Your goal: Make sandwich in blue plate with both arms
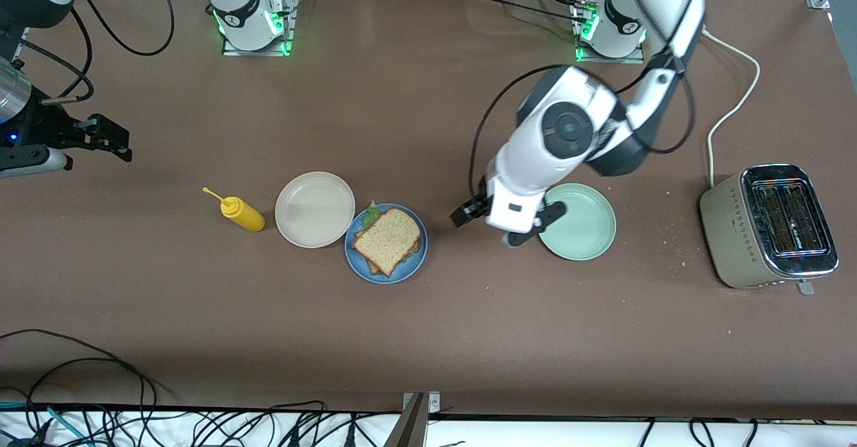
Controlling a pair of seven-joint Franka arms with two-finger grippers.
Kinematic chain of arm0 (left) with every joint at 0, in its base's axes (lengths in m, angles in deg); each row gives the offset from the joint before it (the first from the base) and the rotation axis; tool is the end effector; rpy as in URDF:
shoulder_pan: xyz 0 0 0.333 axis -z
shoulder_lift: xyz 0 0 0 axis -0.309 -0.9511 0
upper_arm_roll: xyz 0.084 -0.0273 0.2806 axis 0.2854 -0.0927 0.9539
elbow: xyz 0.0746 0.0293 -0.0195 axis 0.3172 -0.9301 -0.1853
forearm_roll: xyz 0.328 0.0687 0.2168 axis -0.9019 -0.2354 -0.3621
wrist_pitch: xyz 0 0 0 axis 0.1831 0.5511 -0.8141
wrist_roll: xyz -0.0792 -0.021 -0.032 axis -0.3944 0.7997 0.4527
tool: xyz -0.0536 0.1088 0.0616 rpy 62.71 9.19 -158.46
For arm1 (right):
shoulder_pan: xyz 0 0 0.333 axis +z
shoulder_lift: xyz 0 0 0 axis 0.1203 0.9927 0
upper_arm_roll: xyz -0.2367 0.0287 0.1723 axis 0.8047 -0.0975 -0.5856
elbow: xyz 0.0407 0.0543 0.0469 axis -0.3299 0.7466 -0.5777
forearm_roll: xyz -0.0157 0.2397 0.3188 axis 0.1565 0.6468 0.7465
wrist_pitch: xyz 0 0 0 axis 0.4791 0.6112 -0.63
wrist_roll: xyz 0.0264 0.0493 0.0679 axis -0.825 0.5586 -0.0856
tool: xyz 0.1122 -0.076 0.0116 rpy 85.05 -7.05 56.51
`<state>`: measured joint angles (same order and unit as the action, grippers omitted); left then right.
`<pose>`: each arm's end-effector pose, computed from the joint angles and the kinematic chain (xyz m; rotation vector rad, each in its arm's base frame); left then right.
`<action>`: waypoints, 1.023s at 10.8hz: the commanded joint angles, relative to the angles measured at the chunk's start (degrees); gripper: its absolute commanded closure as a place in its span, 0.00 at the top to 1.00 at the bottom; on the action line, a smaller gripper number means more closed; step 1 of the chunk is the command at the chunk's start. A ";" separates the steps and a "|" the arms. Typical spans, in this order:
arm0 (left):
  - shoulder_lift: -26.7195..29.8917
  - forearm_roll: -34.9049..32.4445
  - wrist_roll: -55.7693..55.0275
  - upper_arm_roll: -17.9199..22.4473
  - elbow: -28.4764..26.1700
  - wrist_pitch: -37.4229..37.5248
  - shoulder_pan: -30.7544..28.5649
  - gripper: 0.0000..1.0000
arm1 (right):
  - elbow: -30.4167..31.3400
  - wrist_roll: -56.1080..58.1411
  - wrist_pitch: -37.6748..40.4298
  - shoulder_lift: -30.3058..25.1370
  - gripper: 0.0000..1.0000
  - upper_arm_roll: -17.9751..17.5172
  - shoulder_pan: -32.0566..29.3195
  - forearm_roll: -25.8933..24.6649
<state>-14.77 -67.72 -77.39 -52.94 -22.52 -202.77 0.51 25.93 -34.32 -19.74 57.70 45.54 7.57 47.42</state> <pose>0.6142 -0.3736 0.3690 2.8049 0.8699 -0.1517 0.5924 0.0037 0.5204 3.1060 0.2752 0.0671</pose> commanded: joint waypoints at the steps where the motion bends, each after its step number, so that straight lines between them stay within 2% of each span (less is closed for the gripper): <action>1: 8.04 -2.92 9.72 -0.05 -1.84 9.75 -6.61 1.00 | -1.23 -0.86 0.65 0.50 1.00 0.17 0.40 -0.65; 4: 12.89 -3.46 22.98 0.04 -1.32 16.53 -13.04 1.00 | -1.23 -0.86 0.65 0.50 1.00 0.17 0.40 -0.65; 6: 14.39 -3.46 28.80 -0.05 -1.23 18.48 -16.90 1.00 | -1.32 -0.86 0.65 0.50 1.00 0.17 0.40 -0.65; 9: 14.83 -3.64 47.85 0.30 0.96 22.51 -22.62 1.00 | -1.23 -0.95 0.65 0.50 1.00 0.17 0.31 -0.56; 11: 14.92 -3.55 53.14 0.39 1.23 22.88 -26.13 1.00 | -1.32 -1.03 0.65 0.50 1.00 0.17 0.31 -0.65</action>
<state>-0.58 -70.00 -31.38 -52.28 -22.02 -181.57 -22.38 25.81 -34.46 -19.74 57.82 45.60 7.64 47.42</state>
